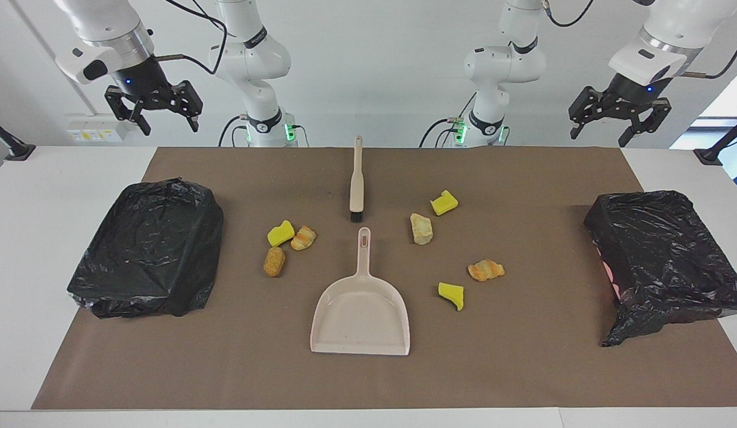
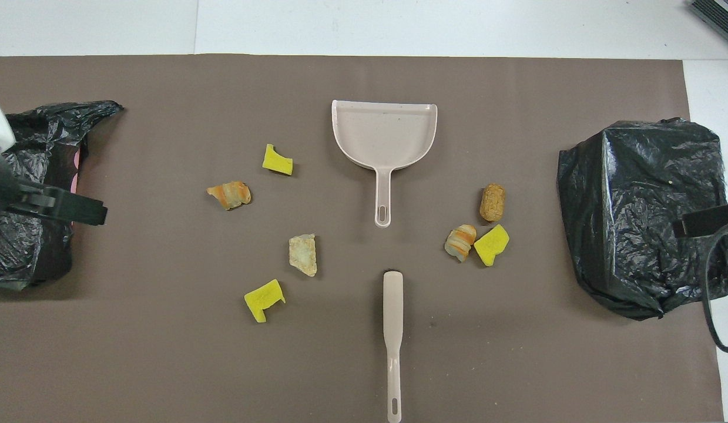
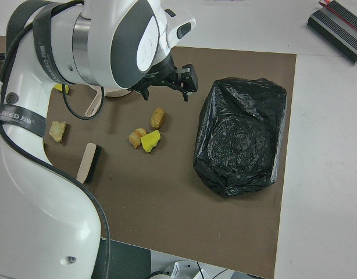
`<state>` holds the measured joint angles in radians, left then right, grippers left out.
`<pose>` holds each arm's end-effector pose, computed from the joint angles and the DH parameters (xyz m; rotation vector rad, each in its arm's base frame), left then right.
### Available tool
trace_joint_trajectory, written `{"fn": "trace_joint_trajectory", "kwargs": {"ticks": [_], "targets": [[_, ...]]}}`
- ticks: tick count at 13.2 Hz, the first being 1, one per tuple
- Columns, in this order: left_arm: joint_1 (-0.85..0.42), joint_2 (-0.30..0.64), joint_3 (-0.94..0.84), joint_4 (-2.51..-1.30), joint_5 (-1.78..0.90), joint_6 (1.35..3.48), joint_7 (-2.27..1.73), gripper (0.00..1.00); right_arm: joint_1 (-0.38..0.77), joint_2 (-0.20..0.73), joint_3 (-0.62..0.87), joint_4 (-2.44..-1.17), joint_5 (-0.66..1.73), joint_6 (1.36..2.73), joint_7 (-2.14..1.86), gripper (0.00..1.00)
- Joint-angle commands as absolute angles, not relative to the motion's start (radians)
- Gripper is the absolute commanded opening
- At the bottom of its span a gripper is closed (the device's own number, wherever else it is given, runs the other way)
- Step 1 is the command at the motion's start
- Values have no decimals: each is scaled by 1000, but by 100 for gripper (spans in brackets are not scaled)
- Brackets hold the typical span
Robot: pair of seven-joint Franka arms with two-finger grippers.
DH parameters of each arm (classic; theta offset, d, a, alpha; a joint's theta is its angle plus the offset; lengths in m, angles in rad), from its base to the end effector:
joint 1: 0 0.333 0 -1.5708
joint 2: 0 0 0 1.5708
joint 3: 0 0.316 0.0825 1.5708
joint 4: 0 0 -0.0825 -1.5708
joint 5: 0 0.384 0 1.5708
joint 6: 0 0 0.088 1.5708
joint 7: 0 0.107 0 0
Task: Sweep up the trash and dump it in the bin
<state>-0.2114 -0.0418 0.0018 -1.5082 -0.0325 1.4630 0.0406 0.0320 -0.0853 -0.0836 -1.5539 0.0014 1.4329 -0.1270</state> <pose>0.5178 -0.1140 0.6670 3.0846 -0.3933 -0.0095 0.5123 -0.0285 0.6659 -3.1272 -0.1189 0.0549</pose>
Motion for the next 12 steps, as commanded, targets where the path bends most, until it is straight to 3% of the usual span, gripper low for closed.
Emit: {"fn": "trace_joint_trajectory", "kwargs": {"ticks": [1,6,12], "targets": [[-349,-64,11,-1583,-34,1512,-116,100,15,-114,-81,-1582,12,1410,-137,100],[-613,-80,9,-1753,-34,1681,-409,100,15,-124,-78,-1644,12,1437,-120,100],[-846,-58,9,-1920,-34,1879,-644,100,34,-91,-64,-1762,15,1684,-121,100]]}}
